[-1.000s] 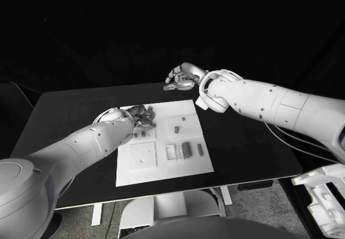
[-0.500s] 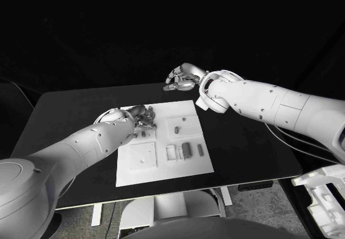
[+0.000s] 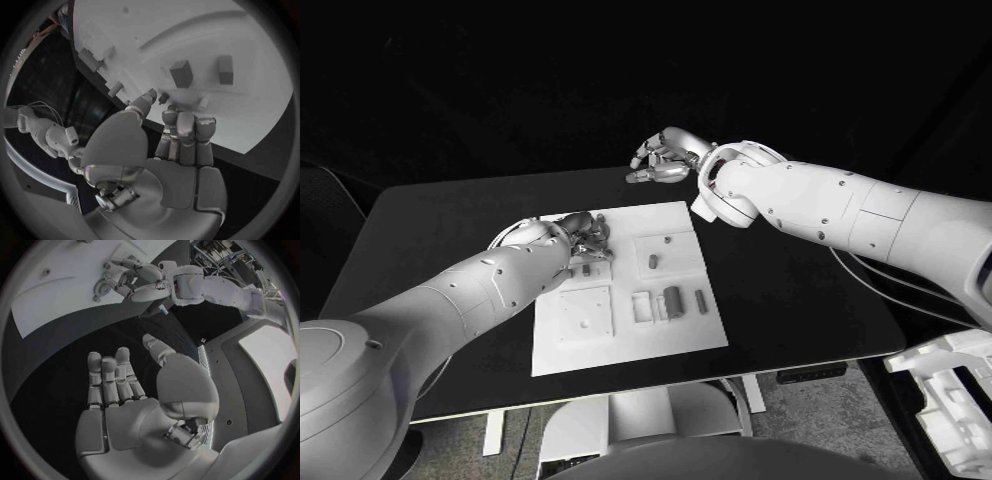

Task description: Assemble the parts on the task board

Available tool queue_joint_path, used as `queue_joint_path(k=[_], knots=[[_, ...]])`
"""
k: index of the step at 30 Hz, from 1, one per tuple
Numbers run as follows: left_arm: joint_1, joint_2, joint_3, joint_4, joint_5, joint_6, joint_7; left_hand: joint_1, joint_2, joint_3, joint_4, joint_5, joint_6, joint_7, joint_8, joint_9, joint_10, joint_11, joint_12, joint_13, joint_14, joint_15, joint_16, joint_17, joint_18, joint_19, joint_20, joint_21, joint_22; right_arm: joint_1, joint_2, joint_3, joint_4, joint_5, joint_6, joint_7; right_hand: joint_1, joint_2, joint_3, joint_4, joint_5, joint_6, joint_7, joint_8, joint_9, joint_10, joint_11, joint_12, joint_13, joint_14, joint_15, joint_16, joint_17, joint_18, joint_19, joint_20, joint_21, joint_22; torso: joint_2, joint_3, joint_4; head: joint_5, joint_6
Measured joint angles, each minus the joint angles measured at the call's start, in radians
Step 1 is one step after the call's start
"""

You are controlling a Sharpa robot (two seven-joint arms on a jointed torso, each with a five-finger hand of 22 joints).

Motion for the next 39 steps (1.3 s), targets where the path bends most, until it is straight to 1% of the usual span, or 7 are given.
queue_joint_path(k=[4, 5, 20, 24, 26, 31, 39], knots=[[0.000, 0.001, 0.000, -0.004, 0.001, 0.000, 0.000, 0.002, 0.032, 0.002, 0.008, 0.000, 0.011, -0.005, 0.012, 0.005, -0.003, 0.003, 0.000, -0.001, 0.000, 0.000, 0.006, 0.000, 0.000, 0.000, 0.000, 0.000, 0.000, 0.000, 0.001, 0.000, 0.000, 0.000, 0.000, 0.000, 0.000, 0.000, 0.000, 0.000, 0.000, 0.000, 0.000, 0.000, 0.000, 0.000, 0.000, 0.000, 0.000, 0.000, 0.000, 0.000, 0.000, 0.000, 0.000, 0.000, 0.000, 0.000, 0.000, 0.0005, -0.0001, -0.001, 0.001], [0.000, 0.001, 0.000, -0.004, 0.001, 0.000, 0.001, 0.001, 0.035, 0.003, 0.008, 0.000, 0.014, -0.004, 0.012, 0.005, -0.003, 0.003, 0.000, -0.001, 0.000, 0.000, 0.007, 0.000, 0.000, 0.000, 0.000, 0.000, 0.000, 0.000, 0.001, 0.000, 0.000, 0.000, 0.000, 0.000, 0.000, 0.000, 0.000, 0.000, 0.000, 0.000, 0.000, 0.000, 0.000, 0.000, 0.000, 0.000, 0.000, 0.000, 0.000, 0.000, 0.000, 0.000, 0.000, 0.000, 0.000, 0.000, 0.000, 0.0003, -0.0001, -0.001, 0.001], [0.000, 0.008, 0.000, -0.008, 0.004, 0.001, 0.002, 0.000, 0.036, 0.006, 0.011, 0.000, 0.029, 0.000, 0.021, 0.009, -0.003, 0.004, 0.004, 0.000, 0.000, 0.000, 0.007, 0.000, 0.000, 0.000, 0.000, 0.000, 0.000, 0.001, 0.005, 0.000, 0.000, 0.000, 0.000, -0.001, 0.000, 0.000, 0.000, 0.000, 0.000, 0.000, 0.000, 0.000, 0.000, 0.000, 0.000, 0.000, 0.000, 0.000, 0.000, 0.000, 0.000, 0.000, 0.000, 0.000, 0.000, 0.000, 0.000, -0.0006, 0.0005, -0.009, 0.000], [0.000, 0.008, 0.000, -0.007, 0.004, 0.001, 0.002, 0.000, 0.036, 0.006, 0.011, 0.000, 0.033, -0.003, 0.022, 0.009, -0.003, 0.004, 0.004, 0.000, 0.000, 0.000, 0.007, 0.000, 0.000, 0.000, 0.000, 0.000, 0.000, 0.001, 0.006, 0.000, 0.000, 0.000, 0.000, -0.001, 0.000, 0.000, 0.000, 0.000, 0.000, 0.000, 0.000, 0.000, 0.000, 0.000, 0.000, 0.000, 0.000, 0.000, 0.000, 0.000, 0.000, 0.000, 0.000, 0.000, 0.000, -0.001, 0.000, -0.0011, 0.0014, -0.010, -0.001], [0.000, 0.009, 0.000, -0.006, 0.004, 0.002, 0.002, 0.005, 0.042, 0.006, 0.011, 0.000, 0.035, -0.001, 0.027, 0.010, -0.003, 0.003, 0.004, 0.000, 0.000, 0.000, 0.007, 0.000, 0.000, 0.000, 0.000, 0.000, 0.000, 0.002, 0.006, 0.000, 0.000, 0.000, 0.000, -0.001, 0.000, 0.000, 0.000, 0.000, 0.000, 0.000, 0.000, 0.000, 0.000, 0.000, 0.000, 0.000, 0.000, 0.000, 0.000, 0.000, 0.000, 0.000, 0.000, 0.000, 0.000, -0.001, 0.000, -0.0012, 0.0020, -0.011, -0.002], [0.000, 0.010, 0.000, -0.005, 0.005, 0.003, 0.003, 0.005, 0.042, 0.006, 0.011, 0.000, 0.042, -0.002, 0.027, 0.011, -0.007, 0.000, 0.008, 0.000, -0.003, -0.003, 0.011, 0.000, 0.000, 0.000, 0.000, 0.000, 0.000, 0.002, 0.007, 0.000, 0.000, 0.000, 0.000, -0.001, 0.000, 0.000, 0.000, 0.000, 0.000, 0.000, 0.000, 0.000, 0.000, 0.000, 0.000, 0.000, 0.000, 0.000, 0.000, 0.000, 0.000, 0.000, 0.000, 0.000, 0.000, -0.001, 0.000, -0.0011, 0.0014, -0.012, -0.003], [0.000, 0.012, 0.000, -0.004, 0.005, 0.006, 0.003, 0.014, 0.051, 0.008, 0.008, 0.000, 0.049, -0.002, 0.031, 0.014, -0.006, 0.000, 0.008, 0.000, -0.003, -0.003, 0.011, 0.000, 0.000, 0.000, 0.001, 0.000, 0.000, 0.003, 0.007, 0.000, 0.001, 0.000, 0.000, -0.001, 0.000, 0.000, 0.000, 0.000, 0.000, 0.000, 0.000, 0.000, 0.000, 0.000, 0.000, 0.000, -0.001, 0.000, 0.000, 0.000, -0.001, 0.000, 0.000, 0.000, 0.000, -0.001, 0.000, -0.0010, 0.0014, -0.015, -0.005]])
